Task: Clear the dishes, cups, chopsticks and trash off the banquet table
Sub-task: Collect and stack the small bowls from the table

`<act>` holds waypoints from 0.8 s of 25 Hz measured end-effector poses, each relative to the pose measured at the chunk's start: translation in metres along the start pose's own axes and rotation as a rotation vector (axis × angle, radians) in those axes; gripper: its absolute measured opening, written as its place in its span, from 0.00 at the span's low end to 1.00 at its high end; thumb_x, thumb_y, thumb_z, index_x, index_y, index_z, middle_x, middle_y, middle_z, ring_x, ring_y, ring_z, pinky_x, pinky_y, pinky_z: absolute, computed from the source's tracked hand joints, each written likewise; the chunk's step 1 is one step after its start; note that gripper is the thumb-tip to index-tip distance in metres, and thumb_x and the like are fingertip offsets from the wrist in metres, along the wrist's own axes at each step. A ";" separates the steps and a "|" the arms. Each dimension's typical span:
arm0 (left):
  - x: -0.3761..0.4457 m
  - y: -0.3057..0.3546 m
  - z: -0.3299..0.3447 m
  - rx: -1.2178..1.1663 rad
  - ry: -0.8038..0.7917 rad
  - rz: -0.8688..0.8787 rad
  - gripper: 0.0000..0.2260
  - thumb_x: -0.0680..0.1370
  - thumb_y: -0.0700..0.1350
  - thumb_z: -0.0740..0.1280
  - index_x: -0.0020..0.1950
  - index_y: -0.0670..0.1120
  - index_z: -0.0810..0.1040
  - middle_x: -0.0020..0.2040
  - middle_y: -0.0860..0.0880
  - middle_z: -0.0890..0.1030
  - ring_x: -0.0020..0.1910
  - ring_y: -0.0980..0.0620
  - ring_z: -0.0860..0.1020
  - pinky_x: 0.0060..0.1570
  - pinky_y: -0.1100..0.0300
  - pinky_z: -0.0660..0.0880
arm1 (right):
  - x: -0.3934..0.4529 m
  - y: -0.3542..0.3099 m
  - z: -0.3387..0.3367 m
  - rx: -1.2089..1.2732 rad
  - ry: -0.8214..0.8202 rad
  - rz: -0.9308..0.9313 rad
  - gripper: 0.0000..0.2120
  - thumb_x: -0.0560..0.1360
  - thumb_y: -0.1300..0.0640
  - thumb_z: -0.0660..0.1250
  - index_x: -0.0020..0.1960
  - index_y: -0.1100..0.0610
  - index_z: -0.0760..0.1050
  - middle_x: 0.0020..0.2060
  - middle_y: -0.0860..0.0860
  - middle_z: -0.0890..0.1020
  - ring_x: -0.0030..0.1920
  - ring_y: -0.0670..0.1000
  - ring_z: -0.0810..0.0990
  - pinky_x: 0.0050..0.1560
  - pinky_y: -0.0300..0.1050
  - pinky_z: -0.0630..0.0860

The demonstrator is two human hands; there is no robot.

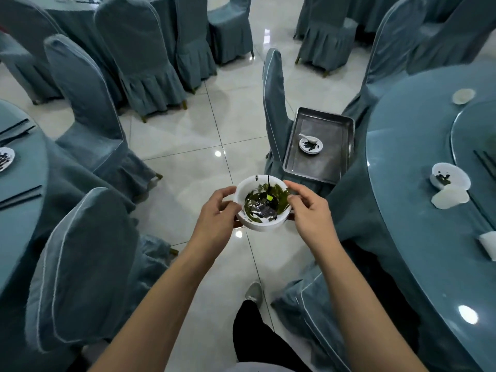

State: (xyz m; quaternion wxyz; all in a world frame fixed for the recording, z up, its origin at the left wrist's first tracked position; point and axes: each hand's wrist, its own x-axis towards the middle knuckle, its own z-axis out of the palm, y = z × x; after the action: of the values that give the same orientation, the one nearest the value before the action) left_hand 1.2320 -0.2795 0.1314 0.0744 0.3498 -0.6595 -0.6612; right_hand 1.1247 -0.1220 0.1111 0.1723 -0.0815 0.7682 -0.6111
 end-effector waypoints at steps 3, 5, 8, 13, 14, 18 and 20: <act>0.043 0.015 0.016 0.025 -0.061 -0.003 0.15 0.82 0.39 0.62 0.65 0.53 0.76 0.51 0.47 0.84 0.40 0.55 0.85 0.48 0.55 0.83 | 0.038 0.004 -0.006 0.012 0.067 0.027 0.19 0.81 0.61 0.61 0.58 0.40 0.82 0.51 0.42 0.86 0.53 0.45 0.84 0.58 0.55 0.82; 0.071 0.027 0.030 0.051 -0.101 -0.006 0.15 0.82 0.39 0.62 0.65 0.54 0.76 0.51 0.46 0.83 0.39 0.56 0.85 0.45 0.59 0.82 | 0.064 0.006 -0.012 0.018 0.106 0.046 0.18 0.80 0.61 0.62 0.61 0.43 0.82 0.52 0.42 0.86 0.55 0.46 0.84 0.60 0.56 0.81; 0.107 0.049 0.055 0.083 -0.151 -0.007 0.15 0.82 0.39 0.62 0.65 0.53 0.76 0.50 0.45 0.83 0.39 0.55 0.84 0.49 0.55 0.83 | 0.100 0.002 -0.026 0.054 0.162 0.067 0.18 0.80 0.62 0.62 0.61 0.46 0.83 0.54 0.43 0.86 0.57 0.48 0.83 0.61 0.56 0.80; 0.149 0.081 0.095 0.132 -0.245 0.000 0.16 0.82 0.38 0.61 0.68 0.51 0.74 0.55 0.45 0.83 0.44 0.53 0.84 0.49 0.55 0.83 | 0.135 -0.011 -0.056 0.068 0.286 0.090 0.19 0.80 0.61 0.62 0.57 0.40 0.83 0.49 0.39 0.86 0.52 0.44 0.84 0.59 0.53 0.81; 0.155 0.088 0.104 0.149 -0.274 0.002 0.16 0.83 0.38 0.61 0.69 0.51 0.74 0.56 0.45 0.82 0.45 0.52 0.84 0.46 0.59 0.83 | 0.138 -0.012 -0.063 0.078 0.313 0.097 0.19 0.80 0.62 0.62 0.56 0.39 0.83 0.48 0.37 0.86 0.52 0.42 0.84 0.59 0.52 0.81; 0.171 0.102 0.146 0.168 -0.407 -0.011 0.15 0.83 0.37 0.60 0.67 0.50 0.75 0.57 0.45 0.82 0.50 0.49 0.83 0.38 0.66 0.80 | 0.147 -0.006 -0.094 0.107 0.448 0.133 0.19 0.79 0.63 0.63 0.56 0.41 0.83 0.47 0.34 0.85 0.51 0.37 0.83 0.59 0.43 0.79; 0.178 0.105 0.169 0.202 -0.484 -0.015 0.15 0.83 0.36 0.61 0.65 0.51 0.76 0.56 0.45 0.82 0.50 0.48 0.84 0.40 0.64 0.81 | 0.150 0.003 -0.110 0.109 0.528 0.159 0.17 0.79 0.62 0.63 0.59 0.44 0.83 0.48 0.35 0.85 0.51 0.37 0.82 0.58 0.37 0.77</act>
State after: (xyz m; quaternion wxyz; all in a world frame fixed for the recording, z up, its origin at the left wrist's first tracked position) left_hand 0.9665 -0.2532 0.1441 -0.1256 0.1918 -0.7182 -0.6570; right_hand 0.9458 -0.0717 0.1049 0.0175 0.1505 0.7564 -0.6363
